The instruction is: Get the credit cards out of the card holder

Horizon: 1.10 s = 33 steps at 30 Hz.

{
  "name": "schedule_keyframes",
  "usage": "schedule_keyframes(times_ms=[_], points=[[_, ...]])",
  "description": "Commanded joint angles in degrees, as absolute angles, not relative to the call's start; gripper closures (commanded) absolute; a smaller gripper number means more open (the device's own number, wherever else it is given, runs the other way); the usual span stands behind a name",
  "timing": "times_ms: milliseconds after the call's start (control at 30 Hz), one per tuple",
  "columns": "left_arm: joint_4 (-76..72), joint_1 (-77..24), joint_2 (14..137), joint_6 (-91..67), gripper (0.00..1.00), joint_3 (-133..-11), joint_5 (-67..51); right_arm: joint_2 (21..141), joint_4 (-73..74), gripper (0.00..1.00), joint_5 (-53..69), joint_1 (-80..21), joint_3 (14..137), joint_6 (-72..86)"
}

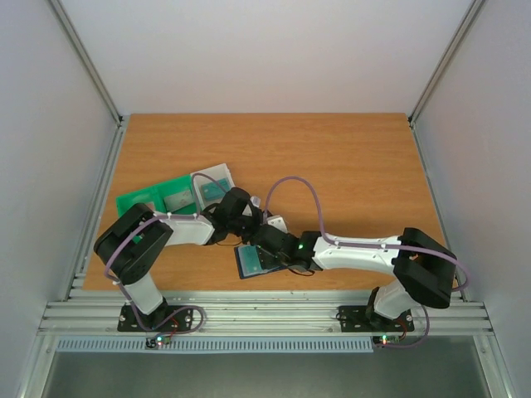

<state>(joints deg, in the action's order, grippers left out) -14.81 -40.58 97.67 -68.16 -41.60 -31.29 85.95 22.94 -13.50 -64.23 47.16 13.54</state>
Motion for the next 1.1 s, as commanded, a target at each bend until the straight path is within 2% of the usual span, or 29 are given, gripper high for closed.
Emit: schedule_keyframes(times_ms=[0, 133, 433, 633, 833, 1067], points=[[-18.03, -40.91, 97.75, -68.35, 0.39, -41.52, -32.25, 87.84, 26.88, 0.3, -20.46, -64.56, 49.14, 13.63], [-16.14, -40.94, 95.04, -67.97, 0.39, -41.35, -31.65, 86.92, 27.22, 0.37, -22.11, -64.6, 47.27, 14.9], [1.81, -40.53, 87.66, -61.15, 0.39, -44.64, -25.68, 83.31, 28.96, 0.46, -23.94, -64.58, 43.4, 17.45], [9.67, -40.29, 81.35, -58.72, 0.41, -42.31, -19.63, 83.73, 27.76, 0.52, -23.3, -64.6, 42.66, 17.85], [12.49, -40.31, 76.38, -57.25, 0.46, -36.31, -16.9, 85.99, 25.89, 0.63, -22.73, -64.51, 41.38, 18.6], [9.4, -40.3, 73.97, -57.56, 0.53, -30.16, -16.99, 88.54, 27.39, 0.69, -23.41, -64.51, 41.19, 20.9]])
